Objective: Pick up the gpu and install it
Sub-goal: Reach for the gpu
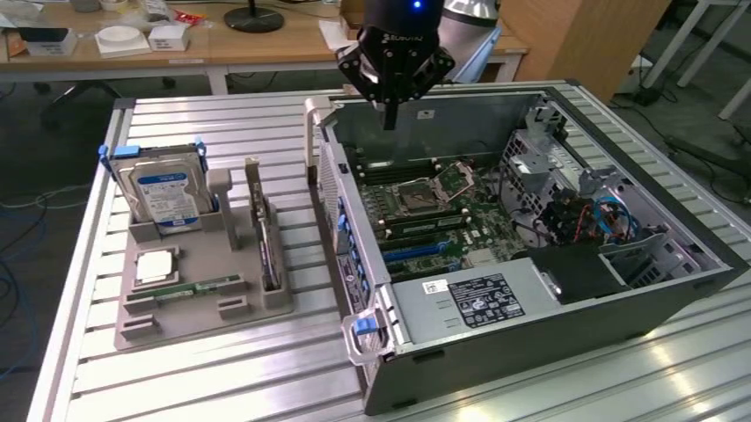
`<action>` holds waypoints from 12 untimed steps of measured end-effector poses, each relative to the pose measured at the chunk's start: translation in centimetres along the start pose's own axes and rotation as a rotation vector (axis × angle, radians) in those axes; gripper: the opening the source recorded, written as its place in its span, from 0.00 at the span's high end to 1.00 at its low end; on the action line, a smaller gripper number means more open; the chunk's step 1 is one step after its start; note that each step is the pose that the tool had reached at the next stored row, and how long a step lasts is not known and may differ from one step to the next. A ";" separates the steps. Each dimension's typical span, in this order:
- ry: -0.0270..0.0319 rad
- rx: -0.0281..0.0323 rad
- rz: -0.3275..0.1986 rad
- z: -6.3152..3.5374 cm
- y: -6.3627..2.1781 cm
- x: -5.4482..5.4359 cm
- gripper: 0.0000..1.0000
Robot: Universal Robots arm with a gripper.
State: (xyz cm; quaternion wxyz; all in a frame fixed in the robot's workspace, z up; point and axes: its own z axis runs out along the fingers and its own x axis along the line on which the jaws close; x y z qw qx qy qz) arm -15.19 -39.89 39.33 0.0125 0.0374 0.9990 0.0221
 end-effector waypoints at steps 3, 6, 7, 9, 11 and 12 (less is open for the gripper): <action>0.0000 0.0000 0.000 -0.01 -0.02 0.3 0.90; 0.0000 0.0000 0.000 -0.01 -0.05 0.6 0.90; 0.0000 -0.0001 0.000 -0.01 -0.05 0.7 0.90; 0.0000 0.0000 0.000 -0.02 -0.07 0.9 0.90; 0.0000 -0.0001 0.000 -0.02 -0.08 1.1 0.90; 0.0000 0.0000 0.000 -0.03 -0.09 1.2 0.90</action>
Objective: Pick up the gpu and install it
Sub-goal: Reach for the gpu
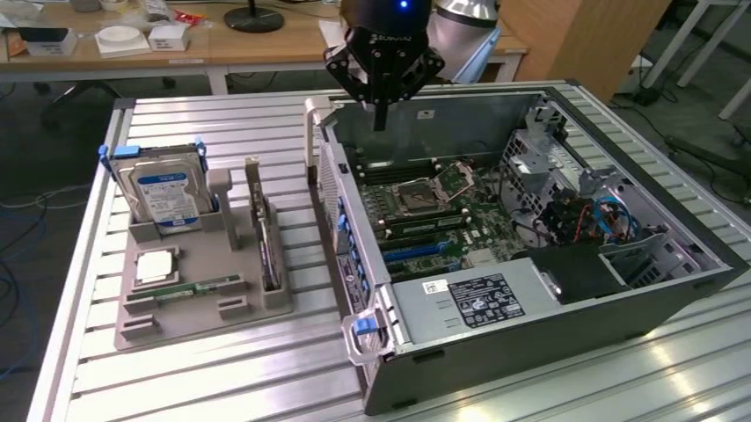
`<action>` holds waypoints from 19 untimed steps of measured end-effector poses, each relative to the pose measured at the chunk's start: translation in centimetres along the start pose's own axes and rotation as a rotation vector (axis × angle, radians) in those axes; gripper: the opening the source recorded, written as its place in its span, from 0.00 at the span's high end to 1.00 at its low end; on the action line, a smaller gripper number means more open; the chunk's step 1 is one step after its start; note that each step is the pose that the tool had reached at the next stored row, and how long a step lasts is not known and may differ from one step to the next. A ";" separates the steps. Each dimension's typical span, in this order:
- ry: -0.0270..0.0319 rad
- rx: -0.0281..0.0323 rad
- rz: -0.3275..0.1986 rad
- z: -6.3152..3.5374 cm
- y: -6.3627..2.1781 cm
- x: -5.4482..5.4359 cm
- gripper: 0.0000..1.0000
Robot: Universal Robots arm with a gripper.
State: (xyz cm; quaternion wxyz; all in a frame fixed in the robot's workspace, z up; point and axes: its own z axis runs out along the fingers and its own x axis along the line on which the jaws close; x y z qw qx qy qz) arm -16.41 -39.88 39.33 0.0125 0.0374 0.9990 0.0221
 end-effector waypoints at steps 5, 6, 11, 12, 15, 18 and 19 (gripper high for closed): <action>0.0000 0.0000 0.000 -0.01 -0.03 0.5 0.90; 0.0000 -0.0001 0.000 -0.01 -0.04 0.6 0.90; 0.0000 -0.0001 0.000 -0.02 -0.07 1.0 0.90; -0.0001 0.0000 0.000 -0.02 -0.08 1.1 0.90; 0.0000 -0.0001 0.000 -0.03 -0.10 1.4 0.90; 0.0000 0.0000 0.000 -0.04 -0.12 1.7 0.90; 0.0000 0.0000 0.000 -0.04 -0.13 1.7 0.90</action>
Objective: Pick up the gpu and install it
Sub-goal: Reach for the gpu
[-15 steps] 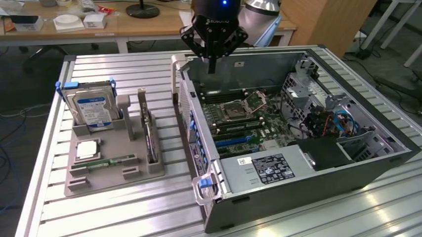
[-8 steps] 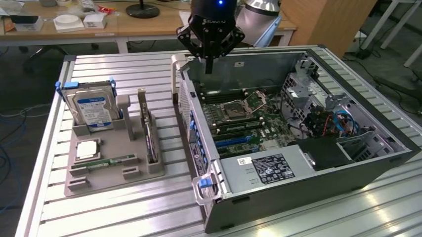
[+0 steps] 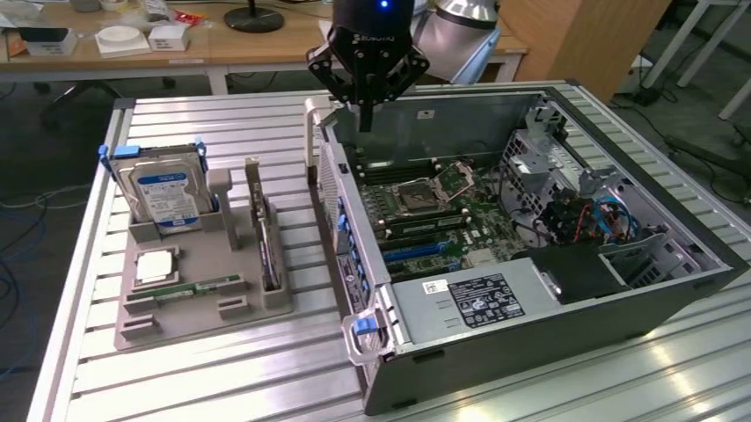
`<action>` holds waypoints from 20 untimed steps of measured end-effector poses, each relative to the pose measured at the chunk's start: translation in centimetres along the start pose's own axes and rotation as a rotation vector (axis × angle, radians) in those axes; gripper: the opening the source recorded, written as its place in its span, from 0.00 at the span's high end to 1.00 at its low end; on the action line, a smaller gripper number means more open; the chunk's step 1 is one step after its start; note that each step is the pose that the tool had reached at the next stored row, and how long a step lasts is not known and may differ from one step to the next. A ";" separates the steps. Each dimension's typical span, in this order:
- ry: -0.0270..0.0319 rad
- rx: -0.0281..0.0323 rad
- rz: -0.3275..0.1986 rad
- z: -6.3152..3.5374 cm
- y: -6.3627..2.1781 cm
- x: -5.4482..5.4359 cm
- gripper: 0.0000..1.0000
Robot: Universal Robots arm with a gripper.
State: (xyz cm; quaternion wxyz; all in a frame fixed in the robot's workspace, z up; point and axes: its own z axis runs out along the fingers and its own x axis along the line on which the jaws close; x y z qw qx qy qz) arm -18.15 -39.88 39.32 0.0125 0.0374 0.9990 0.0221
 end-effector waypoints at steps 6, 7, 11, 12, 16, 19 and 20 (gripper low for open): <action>0.0000 0.0000 0.000 -0.02 -0.06 0.7 0.90; 0.0000 0.0000 0.000 -0.02 -0.06 0.8 0.90; 0.0000 0.0000 0.000 -0.03 -0.09 1.2 0.90; 0.0000 0.0000 0.000 -0.03 -0.09 1.2 0.90; 0.0000 0.0000 0.000 -0.04 -0.12 1.6 0.90; 0.0000 0.0000 0.000 -0.04 -0.14 1.9 0.90; 0.0000 0.0000 0.000 -0.05 -0.15 2.0 0.90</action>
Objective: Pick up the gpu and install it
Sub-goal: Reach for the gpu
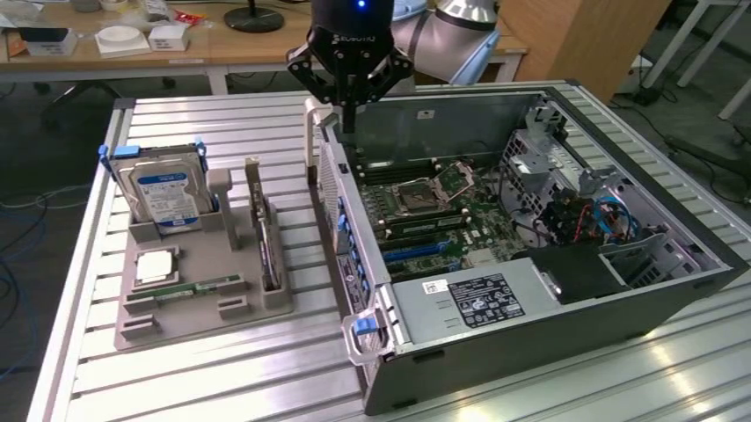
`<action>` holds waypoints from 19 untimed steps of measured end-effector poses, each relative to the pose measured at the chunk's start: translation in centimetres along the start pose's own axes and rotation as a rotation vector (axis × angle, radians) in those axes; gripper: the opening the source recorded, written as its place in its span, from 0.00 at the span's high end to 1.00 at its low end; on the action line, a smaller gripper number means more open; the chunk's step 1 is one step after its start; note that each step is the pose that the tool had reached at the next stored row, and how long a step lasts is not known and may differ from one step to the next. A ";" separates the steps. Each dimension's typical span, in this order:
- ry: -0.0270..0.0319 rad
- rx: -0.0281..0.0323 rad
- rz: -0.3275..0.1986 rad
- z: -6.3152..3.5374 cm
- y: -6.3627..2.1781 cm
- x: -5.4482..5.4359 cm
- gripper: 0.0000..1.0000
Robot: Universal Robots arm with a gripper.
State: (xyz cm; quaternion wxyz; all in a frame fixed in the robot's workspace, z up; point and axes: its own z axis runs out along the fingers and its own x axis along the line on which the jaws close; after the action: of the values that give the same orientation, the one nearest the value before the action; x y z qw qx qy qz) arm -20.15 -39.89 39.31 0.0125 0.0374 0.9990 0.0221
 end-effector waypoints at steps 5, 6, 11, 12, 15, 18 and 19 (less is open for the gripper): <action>-0.0001 -0.0001 0.000 -0.01 -0.03 0.5 0.90; -0.0001 0.0000 0.000 -0.01 -0.04 0.5 0.90; -0.0001 0.0000 0.000 -0.02 -0.07 1.0 0.90; 0.0000 0.0000 0.000 -0.02 -0.08 1.1 0.90; 0.0000 -0.0001 0.000 -0.03 -0.10 1.3 0.90; 0.0000 0.0000 0.000 -0.03 -0.11 1.5 0.90; -0.0001 -0.0001 0.000 -0.03 -0.12 1.6 0.90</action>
State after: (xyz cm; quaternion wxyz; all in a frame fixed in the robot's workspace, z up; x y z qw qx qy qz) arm -21.77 -39.88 39.30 0.0125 0.0374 0.9990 0.0221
